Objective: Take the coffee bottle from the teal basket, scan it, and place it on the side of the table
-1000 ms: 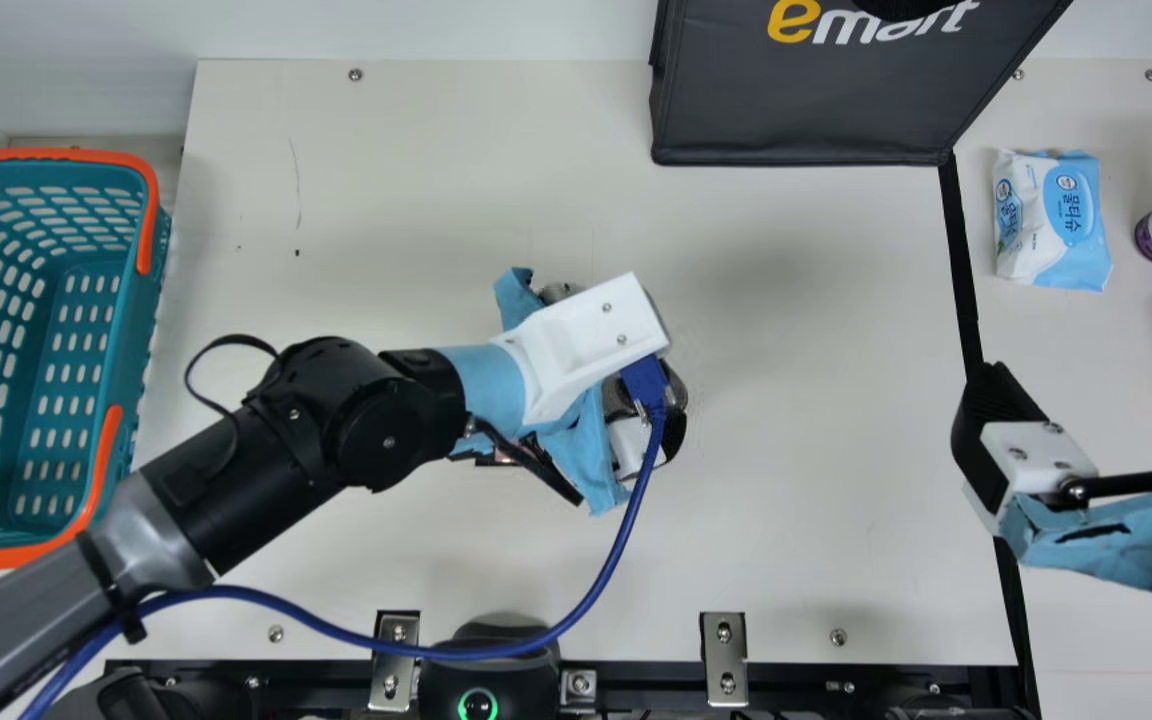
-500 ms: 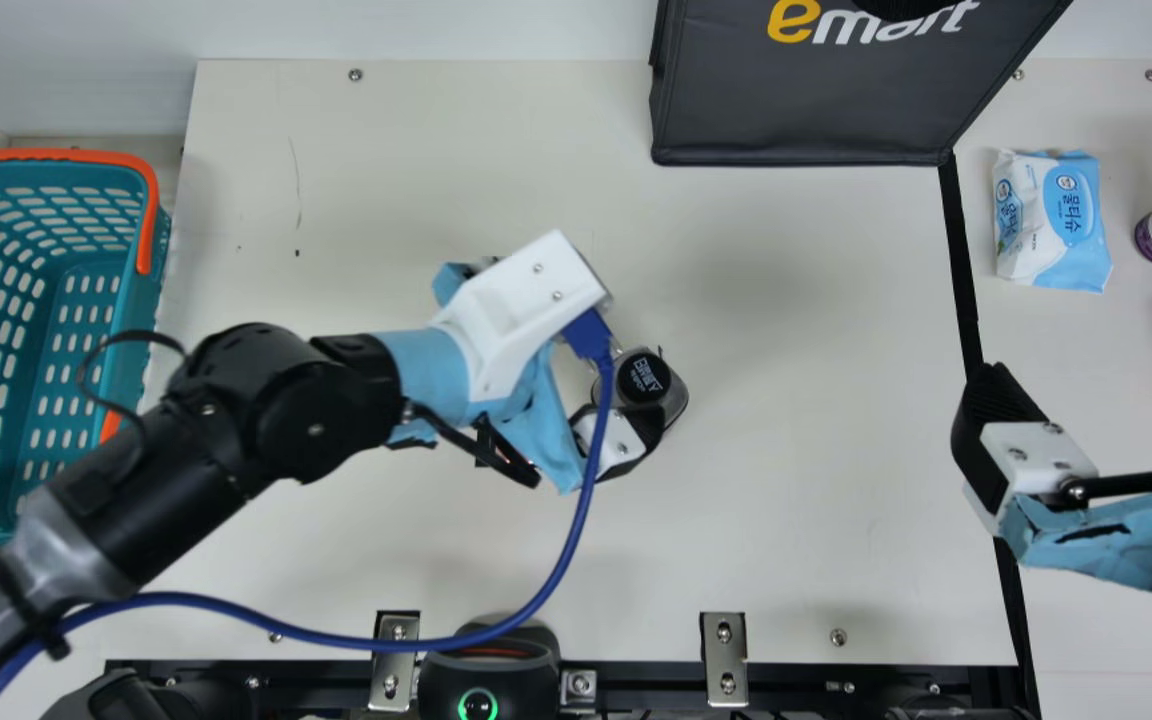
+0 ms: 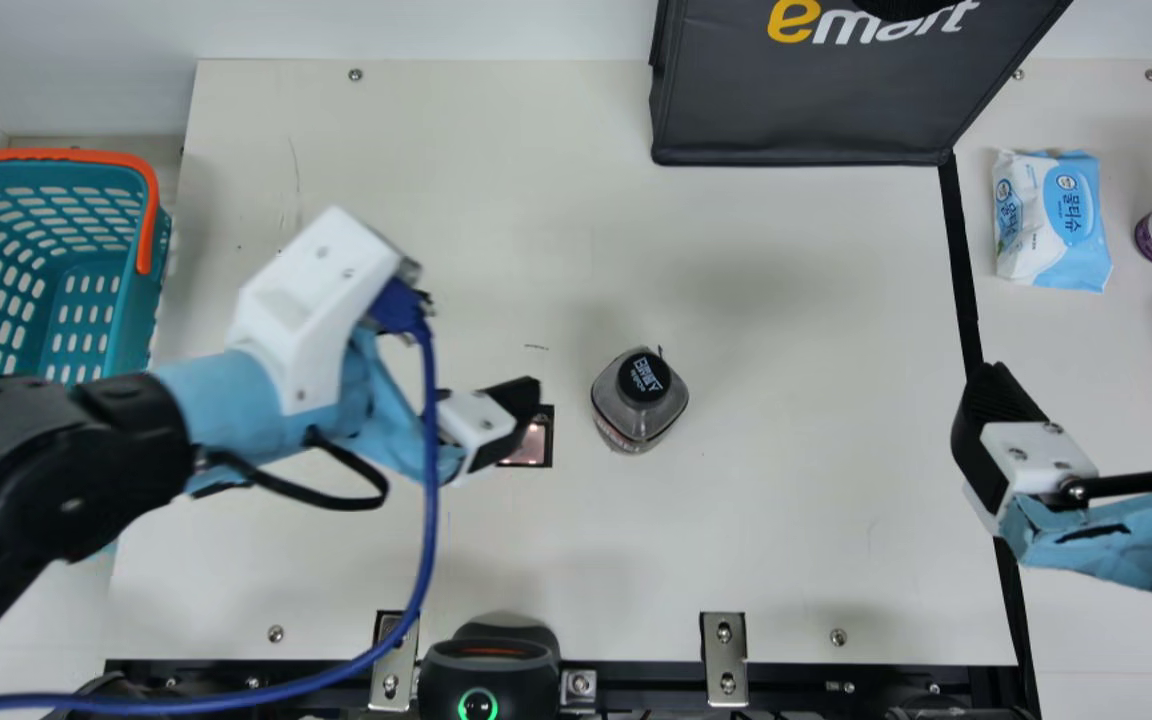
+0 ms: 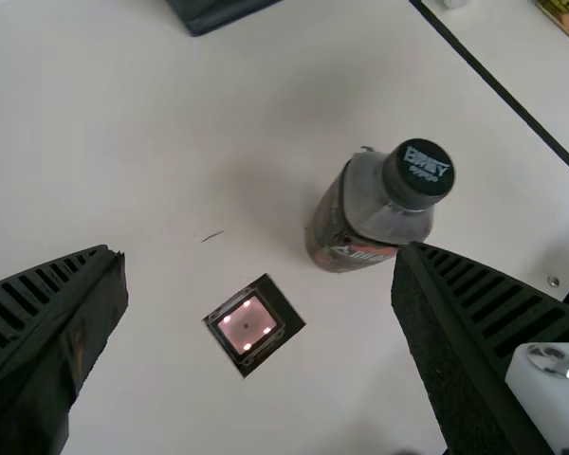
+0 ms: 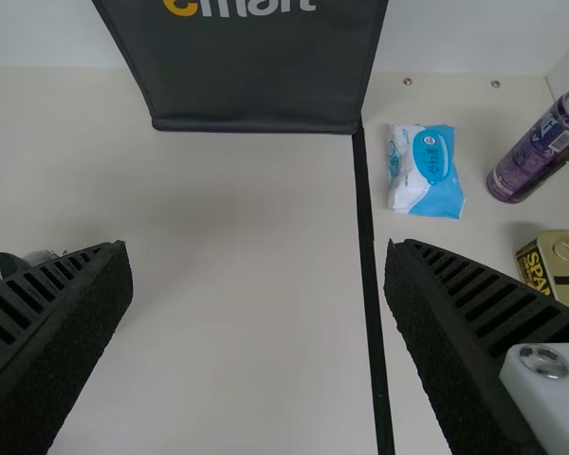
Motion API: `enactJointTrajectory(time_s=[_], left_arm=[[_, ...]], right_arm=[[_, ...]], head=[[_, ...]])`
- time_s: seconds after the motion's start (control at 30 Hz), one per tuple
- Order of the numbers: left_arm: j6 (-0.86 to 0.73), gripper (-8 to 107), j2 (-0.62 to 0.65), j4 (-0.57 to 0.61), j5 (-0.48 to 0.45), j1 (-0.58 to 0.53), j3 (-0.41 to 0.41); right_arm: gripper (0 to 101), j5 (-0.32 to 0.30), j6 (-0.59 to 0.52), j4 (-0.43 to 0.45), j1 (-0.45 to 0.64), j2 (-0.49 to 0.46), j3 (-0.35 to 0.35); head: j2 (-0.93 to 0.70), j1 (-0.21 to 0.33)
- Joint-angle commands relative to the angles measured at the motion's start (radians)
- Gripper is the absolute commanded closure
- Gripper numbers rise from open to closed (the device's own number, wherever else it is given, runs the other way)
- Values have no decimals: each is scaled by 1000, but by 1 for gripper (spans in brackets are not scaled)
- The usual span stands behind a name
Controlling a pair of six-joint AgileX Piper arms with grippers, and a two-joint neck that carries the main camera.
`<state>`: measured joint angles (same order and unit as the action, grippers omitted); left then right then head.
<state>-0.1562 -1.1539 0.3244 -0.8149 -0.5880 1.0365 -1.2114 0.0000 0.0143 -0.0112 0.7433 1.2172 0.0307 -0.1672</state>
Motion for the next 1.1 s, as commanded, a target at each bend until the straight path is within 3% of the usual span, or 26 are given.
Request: enactJointTrajectory(time_s=[0.0,0.37,0.87,0.9,1.07], left_arm=[[46,9,56,-24,-15,36,-15],[161,9,237,-161,-106,232,-53],[232,9,326,-295,-305,498,69],[230,9,326,-292,-288,462,59],[231,9,326,-296,-305,497,69]], right_arm=[[6,0,0,0,0,0,0],[6,0,0,0,0,0,0],[6,0,0,0,0,0,0],[6,0,0,0,0,0,0],[6,0,0,0,0,0,0]], head=[[-3,29],[-3,29],[-3,29],[-3,29],[-3,29]])
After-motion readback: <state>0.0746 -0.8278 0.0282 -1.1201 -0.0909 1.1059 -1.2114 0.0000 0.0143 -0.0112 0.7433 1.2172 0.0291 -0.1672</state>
